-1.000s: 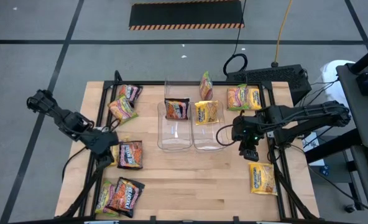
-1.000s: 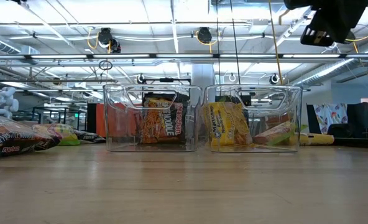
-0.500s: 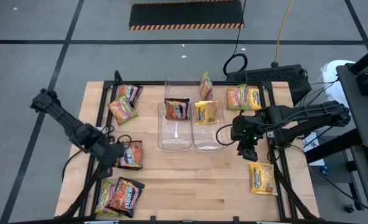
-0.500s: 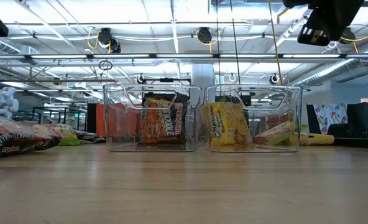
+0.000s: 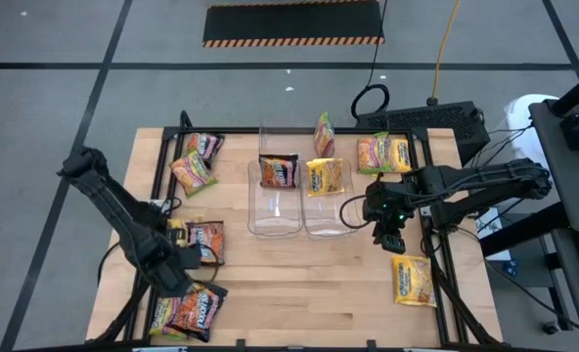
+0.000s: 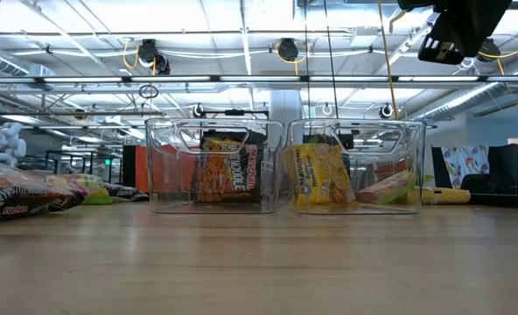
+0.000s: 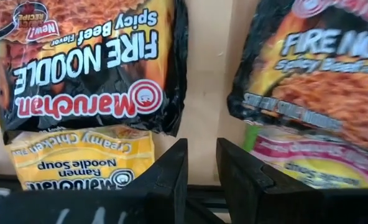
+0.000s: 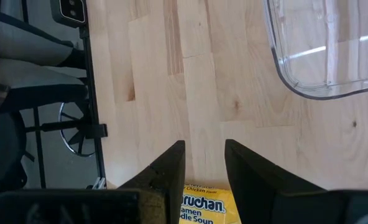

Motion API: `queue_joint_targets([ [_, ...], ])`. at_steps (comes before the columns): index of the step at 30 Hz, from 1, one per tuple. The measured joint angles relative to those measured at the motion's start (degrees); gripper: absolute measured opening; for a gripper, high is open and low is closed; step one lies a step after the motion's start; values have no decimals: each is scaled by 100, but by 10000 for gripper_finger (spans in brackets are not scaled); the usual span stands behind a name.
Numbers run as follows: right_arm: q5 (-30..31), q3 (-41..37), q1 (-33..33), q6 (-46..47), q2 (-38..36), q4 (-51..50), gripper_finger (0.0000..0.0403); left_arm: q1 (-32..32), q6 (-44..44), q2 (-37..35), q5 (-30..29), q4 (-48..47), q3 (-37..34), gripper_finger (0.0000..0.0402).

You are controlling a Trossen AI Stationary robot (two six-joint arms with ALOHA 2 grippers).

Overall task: Sort Maruchan noodles
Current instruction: Put the black noodle pack into the left transparent bin

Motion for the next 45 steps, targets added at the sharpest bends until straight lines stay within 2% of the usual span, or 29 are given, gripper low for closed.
queue_joint_targets([
  [6, 0, 0, 0, 0, 2, 0, 109, -174, -6, 375, -413, 18, -2, 90],
  [17, 4, 0, 0, 0, 2, -2, 109, -259, 54, 407, -640, 82, -4, 90],
  [26, 133, 0, 0, 0, 2, -2, 109, -281, -18, 416, -410, 100, -328, 90],
  [38, 146, 0, 0, -17, 2, -2, 109, -285, 47, 419, -506, 513, -341, 90],
  [45, 150, 0, 0, -110, 2, -3, 109, -285, 58, 691, -658, 399, -341, 90],
])
